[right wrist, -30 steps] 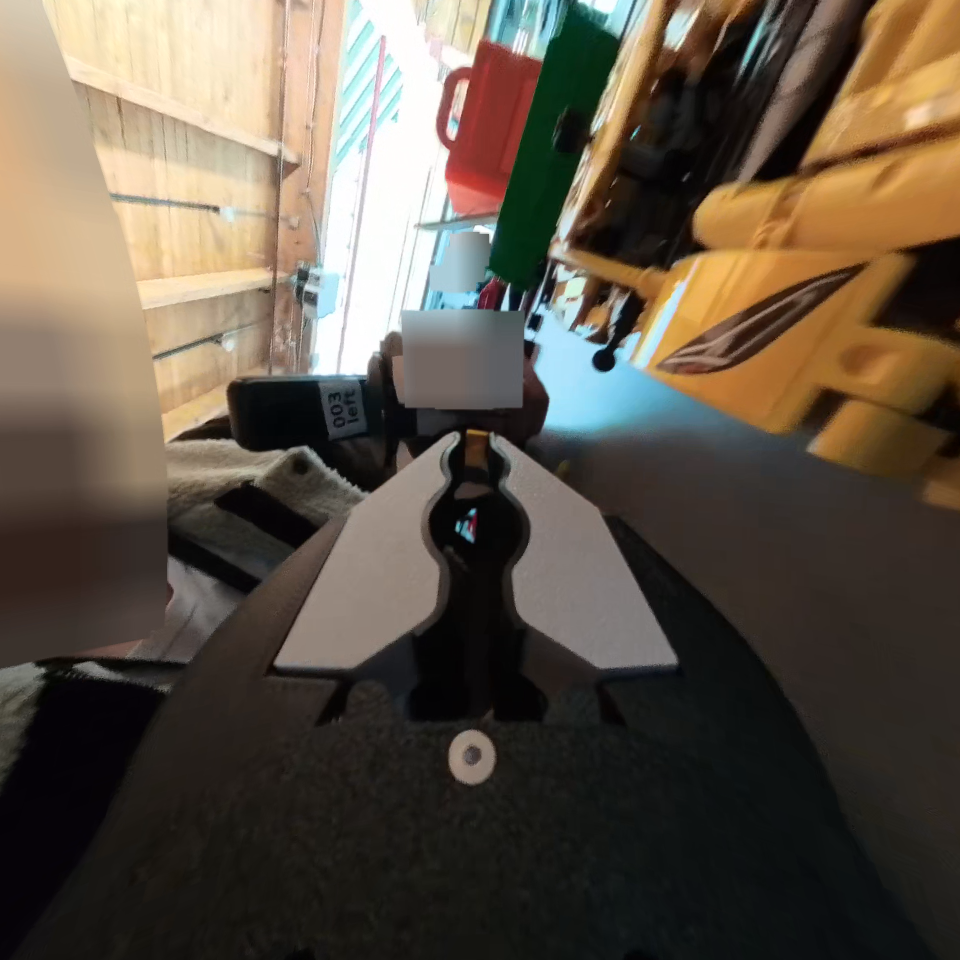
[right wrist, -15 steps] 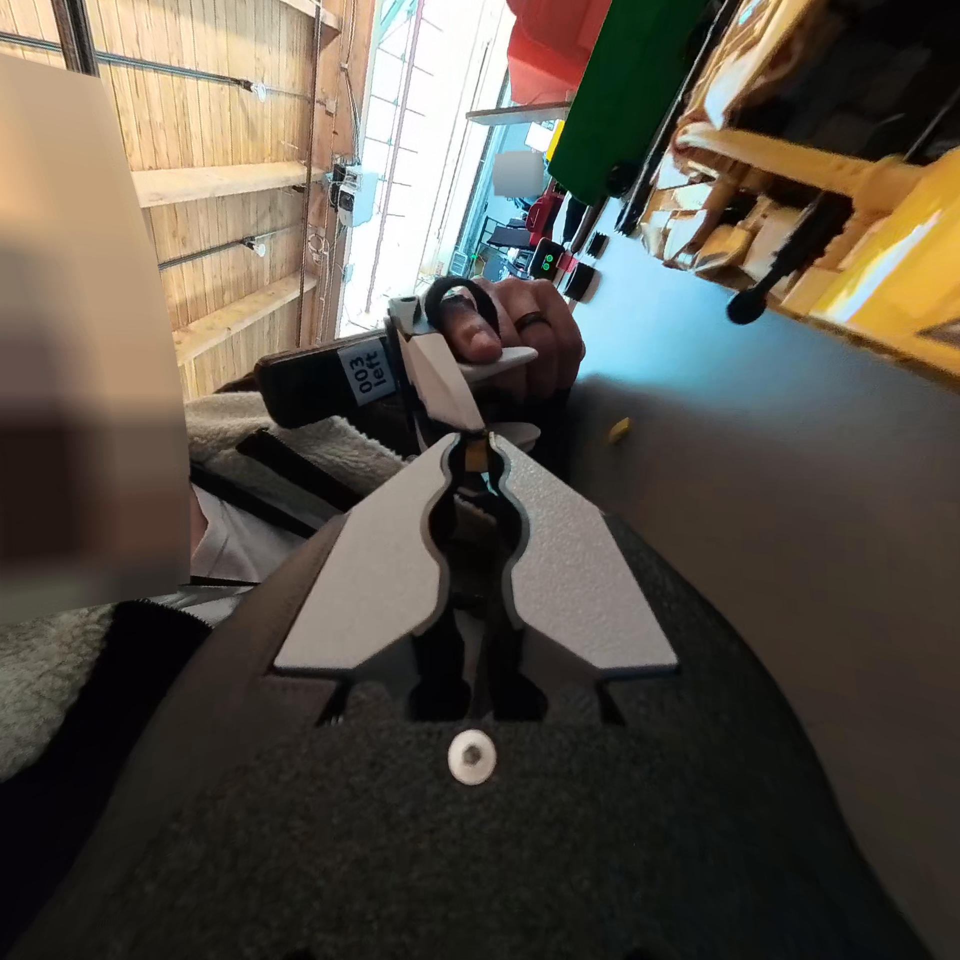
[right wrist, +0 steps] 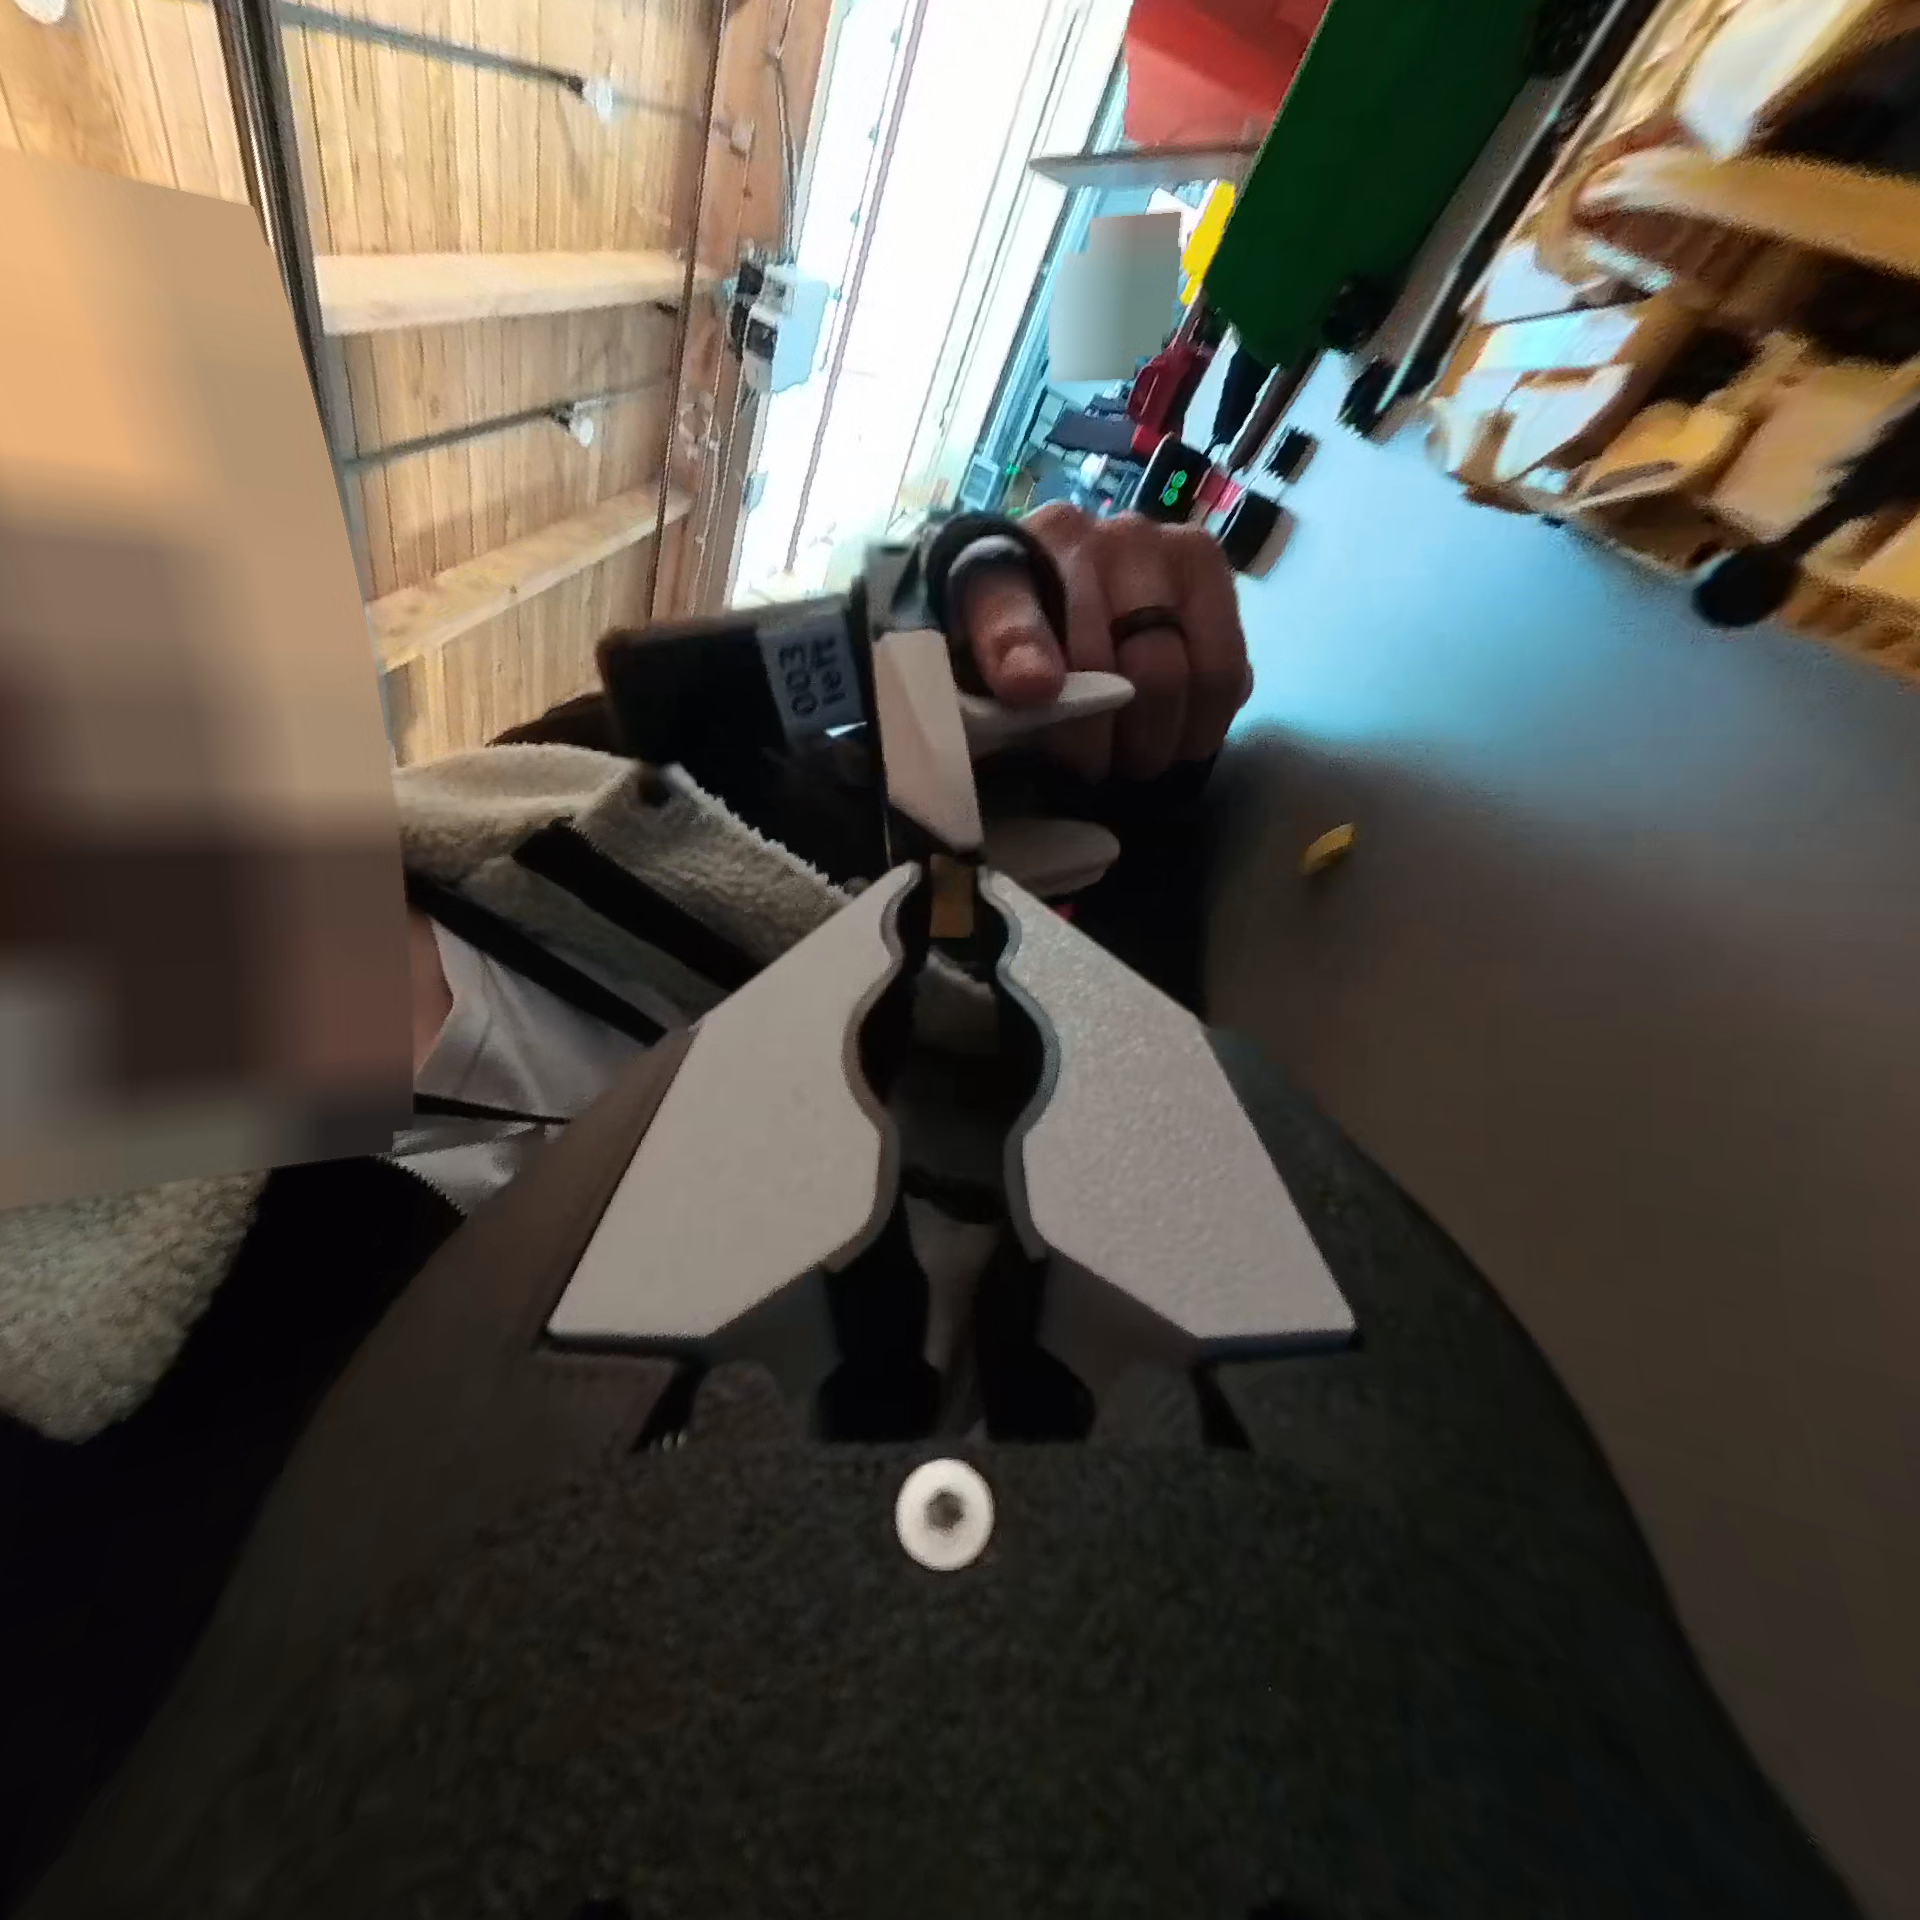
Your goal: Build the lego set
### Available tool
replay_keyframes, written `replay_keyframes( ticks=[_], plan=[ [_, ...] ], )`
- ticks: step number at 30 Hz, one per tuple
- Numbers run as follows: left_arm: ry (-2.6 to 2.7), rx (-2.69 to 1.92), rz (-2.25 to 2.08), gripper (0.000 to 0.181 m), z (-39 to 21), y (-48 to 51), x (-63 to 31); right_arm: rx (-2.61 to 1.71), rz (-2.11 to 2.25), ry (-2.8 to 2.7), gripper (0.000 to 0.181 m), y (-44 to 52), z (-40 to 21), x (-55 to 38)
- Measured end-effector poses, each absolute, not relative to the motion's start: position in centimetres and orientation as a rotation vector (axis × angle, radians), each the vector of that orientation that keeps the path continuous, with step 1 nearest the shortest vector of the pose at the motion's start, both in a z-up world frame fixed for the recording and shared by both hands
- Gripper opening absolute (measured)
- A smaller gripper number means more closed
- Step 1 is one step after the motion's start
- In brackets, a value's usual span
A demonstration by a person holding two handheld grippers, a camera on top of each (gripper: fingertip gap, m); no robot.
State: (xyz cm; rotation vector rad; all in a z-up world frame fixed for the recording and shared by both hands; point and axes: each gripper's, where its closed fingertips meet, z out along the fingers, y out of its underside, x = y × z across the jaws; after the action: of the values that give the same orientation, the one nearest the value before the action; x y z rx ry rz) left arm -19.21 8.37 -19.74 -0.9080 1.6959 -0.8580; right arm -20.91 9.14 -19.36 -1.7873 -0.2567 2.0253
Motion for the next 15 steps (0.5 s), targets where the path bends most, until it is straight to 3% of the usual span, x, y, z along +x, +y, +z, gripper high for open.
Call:
replay_keyframes(
  ticks=[7, 13, 15],
  plan=[
    [1.768, -0.969, -1.336, 0.007, -17.9, 6.2, -21.6, -1.79, 2.107, -0.46, 0.007, 6.4, -18.9, -22.5],
    [1.82, -0.918, -1.29, 0.003, -18.5, 5.4, -22.0, -1.795, 2.119, -0.501, 0.006, 5.8, -19.0, -22.8],
    [1.818, -0.916, -1.295, 0.01, -18.4, 5.3, -22.0, -1.795, 2.116, -0.535, 0.006, 5.4, -18.9, -23.1]
  ],
)
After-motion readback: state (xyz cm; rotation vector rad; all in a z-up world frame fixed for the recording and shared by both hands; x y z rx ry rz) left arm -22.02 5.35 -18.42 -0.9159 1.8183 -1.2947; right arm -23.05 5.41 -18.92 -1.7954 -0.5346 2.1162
